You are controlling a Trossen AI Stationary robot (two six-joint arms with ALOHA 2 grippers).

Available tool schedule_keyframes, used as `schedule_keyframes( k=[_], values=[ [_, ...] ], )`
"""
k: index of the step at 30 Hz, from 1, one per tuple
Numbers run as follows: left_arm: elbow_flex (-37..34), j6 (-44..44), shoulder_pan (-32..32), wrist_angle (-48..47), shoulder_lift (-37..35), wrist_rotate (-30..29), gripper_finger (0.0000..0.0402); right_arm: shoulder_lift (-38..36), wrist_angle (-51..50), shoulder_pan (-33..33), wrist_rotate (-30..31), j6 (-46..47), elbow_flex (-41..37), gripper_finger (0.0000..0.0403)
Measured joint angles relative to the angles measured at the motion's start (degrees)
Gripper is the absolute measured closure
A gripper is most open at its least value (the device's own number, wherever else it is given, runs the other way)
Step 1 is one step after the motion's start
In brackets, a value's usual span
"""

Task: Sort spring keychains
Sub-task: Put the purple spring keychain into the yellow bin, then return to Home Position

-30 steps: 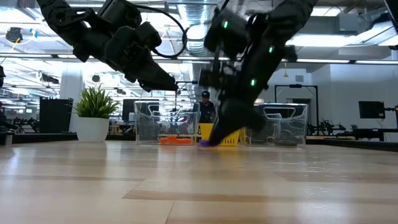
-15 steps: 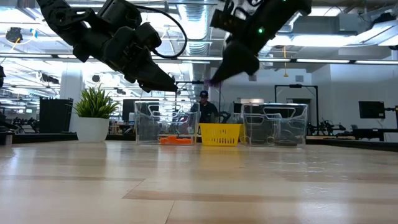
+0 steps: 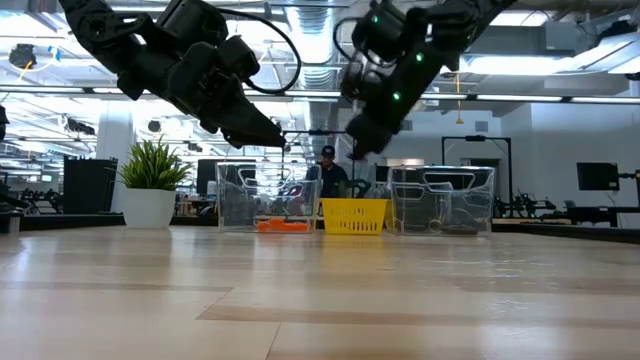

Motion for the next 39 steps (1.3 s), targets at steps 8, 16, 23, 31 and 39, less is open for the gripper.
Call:
schedule_keyframes(
  k=[8, 16, 23, 31, 39],
  values=[
    [0.0, 0.4, 0.0, 0.0, 0.0, 0.0, 0.0230, 0.4, 0.1, -4.8, -8.1, 0.8, -0.1, 0.0384],
    [0.0, 0.4, 0.0, 0.0, 0.0, 0.0, 0.0230, 0.4, 0.5, -5.5, -8.7, 3.5, -0.1, 0.0357],
    [0.0, 0.4, 0.0, 0.0, 0.0, 0.0, 0.0230, 0.4, 1.3, -5.5, -8.6, 4.8, -0.1, 0.0321],
    [0.0, 0.4, 0.0, 0.0, 0.0, 0.0, 0.0230, -0.1, -1.8, -3.3, -8.5, 3.1, -0.1, 0.0295],
    [0.0, -1.0, 0.0, 0.0, 0.0, 0.0, 0.0230, -2.0, -6.2, 2.6, -8.5, 0.4, -0.1, 0.0294]
  ],
)
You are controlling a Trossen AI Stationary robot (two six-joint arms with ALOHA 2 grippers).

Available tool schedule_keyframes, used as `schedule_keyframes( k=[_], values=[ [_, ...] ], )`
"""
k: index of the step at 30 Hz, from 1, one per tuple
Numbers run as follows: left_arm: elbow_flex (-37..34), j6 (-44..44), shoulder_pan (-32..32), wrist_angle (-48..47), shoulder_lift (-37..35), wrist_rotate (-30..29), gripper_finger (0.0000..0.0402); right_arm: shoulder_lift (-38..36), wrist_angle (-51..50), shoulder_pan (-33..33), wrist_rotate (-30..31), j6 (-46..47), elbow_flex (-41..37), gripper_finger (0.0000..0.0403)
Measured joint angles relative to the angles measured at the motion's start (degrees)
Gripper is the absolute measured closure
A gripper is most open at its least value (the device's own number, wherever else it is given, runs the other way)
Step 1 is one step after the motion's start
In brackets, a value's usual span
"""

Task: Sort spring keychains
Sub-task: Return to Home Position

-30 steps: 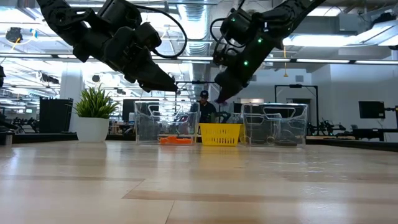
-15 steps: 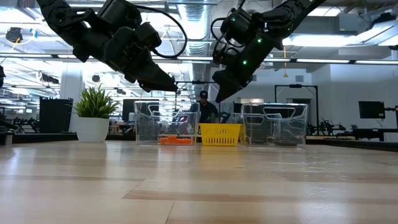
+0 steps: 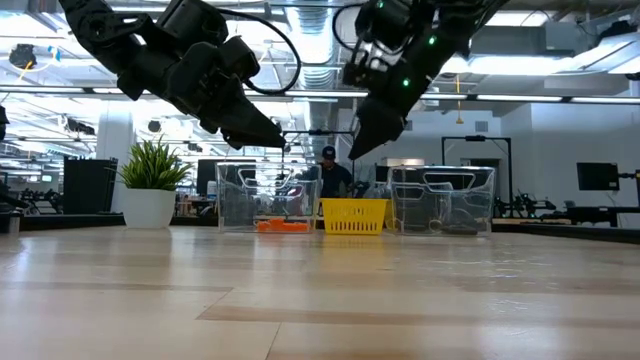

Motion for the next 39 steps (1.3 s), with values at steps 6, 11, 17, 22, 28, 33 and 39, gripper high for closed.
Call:
schedule_keyframes(
  k=[6, 11, 17, 22, 28, 33, 39],
  values=[
    [0.0, -0.4, -0.3, -1.4, 0.0, 0.1, 0.0230, -4.2, -2.5, 3.7, -0.2, 0.0, -0.5, 0.0294],
    [-0.1, -0.6, -0.3, -4.9, -2.4, 0.0, 0.0230, -13.1, 2.5, 6.2, -0.1, 1.4, -8.7, 0.0294],
    [-4.8, 0.0, -1.6, -3.5, -14.2, 0.0, 0.0230, -29.5, 12.7, 8.4, 0.0, 6.3, -26.6, 0.0294],
    [-12.1, -0.3, -3.2, 2.5, -27.8, 0.0, 0.0230, -43.8, 21.9, 10.8, 0.0, 9.6, -41.0, 0.0294],
    [-22.7, -3.0, -3.7, 12.9, -38.9, -0.1, 0.0230, -56.7, 29.9, 13.5, 0.0, 13.1, -52.0, 0.0294],
    [-28.0, -4.4, -3.7, 16.9, -41.9, -3.3, 0.0230, -63.1, 34.8, 16.4, 0.0, 14.0, -59.0, 0.0294],
    [-30.6, -8.0, -4.3, 18.5, -41.4, -0.7, 0.0230, -66.9, 38.0, 18.0, 0.2, 14.9, -63.9, 0.0294]
  ],
)
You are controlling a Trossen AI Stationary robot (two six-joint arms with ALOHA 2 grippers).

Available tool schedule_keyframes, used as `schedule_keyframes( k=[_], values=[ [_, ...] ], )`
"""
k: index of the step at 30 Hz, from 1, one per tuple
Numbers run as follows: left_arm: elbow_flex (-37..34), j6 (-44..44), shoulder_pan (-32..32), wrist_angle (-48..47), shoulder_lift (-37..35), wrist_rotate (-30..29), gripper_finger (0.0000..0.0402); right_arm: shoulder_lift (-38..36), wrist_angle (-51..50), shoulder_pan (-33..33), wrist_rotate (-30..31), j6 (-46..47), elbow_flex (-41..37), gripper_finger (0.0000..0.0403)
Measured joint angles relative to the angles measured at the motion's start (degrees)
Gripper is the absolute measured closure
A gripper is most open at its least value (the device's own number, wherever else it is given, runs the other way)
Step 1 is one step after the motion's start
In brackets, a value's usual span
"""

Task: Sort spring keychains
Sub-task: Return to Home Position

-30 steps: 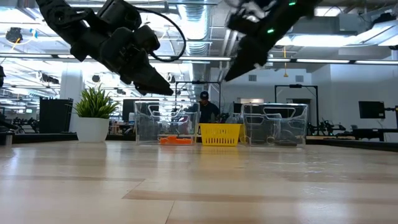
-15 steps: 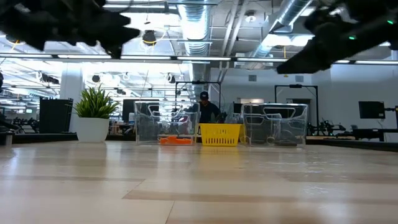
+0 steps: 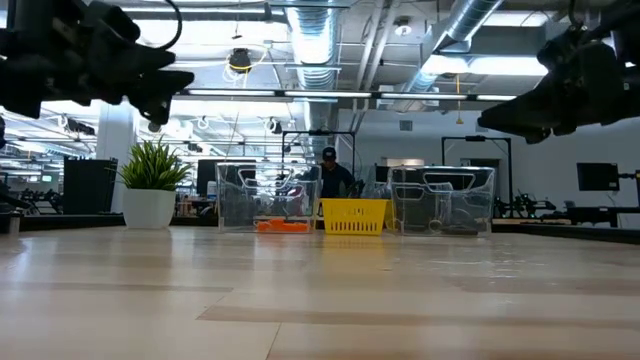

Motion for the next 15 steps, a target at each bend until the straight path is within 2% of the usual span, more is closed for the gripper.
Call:
schedule_keyframes(
  k=[5, 15],
  values=[
    [0.0, 1.0, -3.3, 0.2, 0.9, 1.5, 0.0230, -0.2, 0.2, -0.1, -0.1, 0.2, 0.0, 0.0294],
    [0.0, 1.5, -3.9, 1.1, 0.9, -7.5, 0.0230, -1.7, 1.5, 1.1, 0.2, -1.1, 0.0, 0.0294]
  ],
)
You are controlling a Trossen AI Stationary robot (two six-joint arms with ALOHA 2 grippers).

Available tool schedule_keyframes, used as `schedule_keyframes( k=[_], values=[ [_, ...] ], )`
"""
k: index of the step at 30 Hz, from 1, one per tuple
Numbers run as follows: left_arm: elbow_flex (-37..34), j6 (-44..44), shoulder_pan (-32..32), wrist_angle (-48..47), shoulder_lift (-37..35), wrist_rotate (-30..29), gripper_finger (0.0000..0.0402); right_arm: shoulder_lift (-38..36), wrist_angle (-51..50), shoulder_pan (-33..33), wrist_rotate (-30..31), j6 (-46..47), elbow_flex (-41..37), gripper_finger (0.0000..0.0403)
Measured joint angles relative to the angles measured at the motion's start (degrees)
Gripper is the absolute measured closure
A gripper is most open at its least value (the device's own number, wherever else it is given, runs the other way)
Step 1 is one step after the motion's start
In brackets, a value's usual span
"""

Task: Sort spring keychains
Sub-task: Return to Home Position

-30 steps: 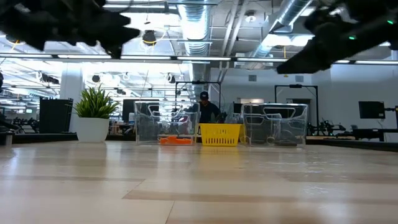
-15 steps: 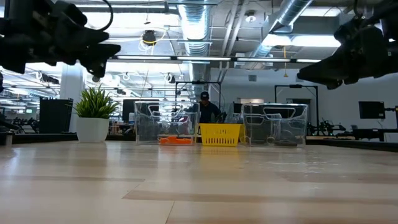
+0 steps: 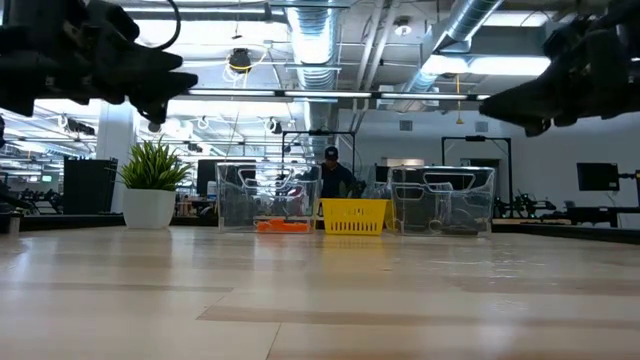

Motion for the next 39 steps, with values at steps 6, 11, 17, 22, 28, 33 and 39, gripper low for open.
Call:
schedule_keyframes(
  k=[6, 11, 17, 22, 28, 33, 39],
  values=[
    [0.0, -2.1, 0.0, 0.4, -0.8, -5.9, 0.0230, -5.3, -0.2, 4.4, 2.5, -4.2, 0.0, 0.0294],
    [0.0, -3.0, 0.0, 0.3, -0.8, -5.8, 0.0230, -12.2, -3.4, 10.2, 8.1, -8.9, 0.0, 0.0294],
    [0.0, -3.0, 0.0, -1.9, -0.7, -5.8, 0.0230, -21.1, -11.6, 16.7, 15.0, -10.8, 0.0, 0.0294],
    [0.0, -2.9, 0.0, -2.0, -0.8, -5.7, 0.0230, -25.5, -17.7, 19.0, 16.6, -8.3, -0.1, 0.0294],
    [0.0, -2.8, 0.0, -1.8, -0.8, -5.6, 0.0230, -26.3, -18.5, 19.0, 16.6, -7.9, -0.1, 0.0294],
    [0.0, -2.8, 0.0, -1.5, -0.8, -5.6, 0.0230, -26.3, -18.5, 19.0, 16.4, -7.8, -0.1, 0.0294],
    [0.0, -2.8, 0.0, -1.5, -0.8, -5.6, 0.0230, -26.3, -18.5, 19.0, 16.3, -7.8, -0.1, 0.0294]
  ],
)
